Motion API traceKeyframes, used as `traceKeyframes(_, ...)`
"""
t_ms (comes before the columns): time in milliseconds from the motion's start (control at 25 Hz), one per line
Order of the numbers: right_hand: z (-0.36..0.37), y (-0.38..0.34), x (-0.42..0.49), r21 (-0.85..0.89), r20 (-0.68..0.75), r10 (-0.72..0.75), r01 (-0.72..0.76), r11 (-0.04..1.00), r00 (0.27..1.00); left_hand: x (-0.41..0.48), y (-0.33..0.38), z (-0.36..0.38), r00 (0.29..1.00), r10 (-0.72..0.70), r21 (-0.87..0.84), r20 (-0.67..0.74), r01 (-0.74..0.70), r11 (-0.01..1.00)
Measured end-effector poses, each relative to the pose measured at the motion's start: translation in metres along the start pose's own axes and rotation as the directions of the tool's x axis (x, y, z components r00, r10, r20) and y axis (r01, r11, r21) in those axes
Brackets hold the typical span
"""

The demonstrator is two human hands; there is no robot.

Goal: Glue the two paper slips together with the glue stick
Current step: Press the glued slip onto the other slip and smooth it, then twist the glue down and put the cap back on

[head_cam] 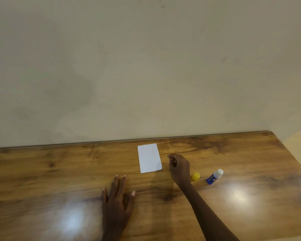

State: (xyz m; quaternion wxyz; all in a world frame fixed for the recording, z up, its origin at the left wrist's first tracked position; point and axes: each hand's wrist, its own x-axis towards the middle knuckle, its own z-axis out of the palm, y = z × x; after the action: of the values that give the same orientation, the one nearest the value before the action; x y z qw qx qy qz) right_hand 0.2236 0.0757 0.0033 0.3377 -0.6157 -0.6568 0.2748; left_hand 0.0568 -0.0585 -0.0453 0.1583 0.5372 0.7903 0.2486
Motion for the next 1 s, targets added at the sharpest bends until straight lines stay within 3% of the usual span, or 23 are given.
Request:
traceKeyframes(120, -0.039, -0.01, 0.004, -0.017, -0.041, -0.133, 0.132, 0.991, 0.99, 0.001, -0.001, -0.002, 1.0, 0.01, -0.015, 0.026, -0.009, 1.0)
traceKeyframes(240, -0.092, -0.02, 0.004, -0.028, -0.176, -0.274, 0.274, 0.961, 0.946, 0.0, 0.001, -0.009, 0.999, -0.007, -0.04, 0.042, 0.009, 0.999)
traceKeyframes(320, -0.125, -0.016, -0.002, 0.062, -0.267, -0.273, 0.299, 0.952, 0.924, 0.0, 0.011, -0.013, 0.998, -0.017, -0.044, 0.057, 0.019, 0.999)
traceKeyframes(440, -0.154, 0.003, -0.017, 0.289, -0.264, -0.09, 0.168, 0.942, 0.96, 0.003, 0.045, -0.008, 0.995, 0.074, -0.067, 0.063, -0.07, 0.995)
traceKeyframes(600, -0.158, 0.046, -0.037, 0.397, -0.125, 0.074, -0.018, 0.918, 0.989, 0.013, 0.11, 0.021, 0.972, 0.178, -0.224, 0.155, -0.141, 0.964)
traceKeyframes(800, -0.13, 0.091, -0.045, 0.358, 0.052, 0.156, -0.165, 0.919, 0.986, 0.021, 0.164, 0.07, 0.955, 0.11, -0.253, 0.277, -0.038, 0.967)
traceKeyframes(1000, -0.107, 0.11, -0.04, 0.264, -0.005, 0.122, -0.117, 0.958, 0.992, 0.024, 0.178, 0.104, 0.963, 0.093, -0.116, 0.253, -0.065, 0.991)
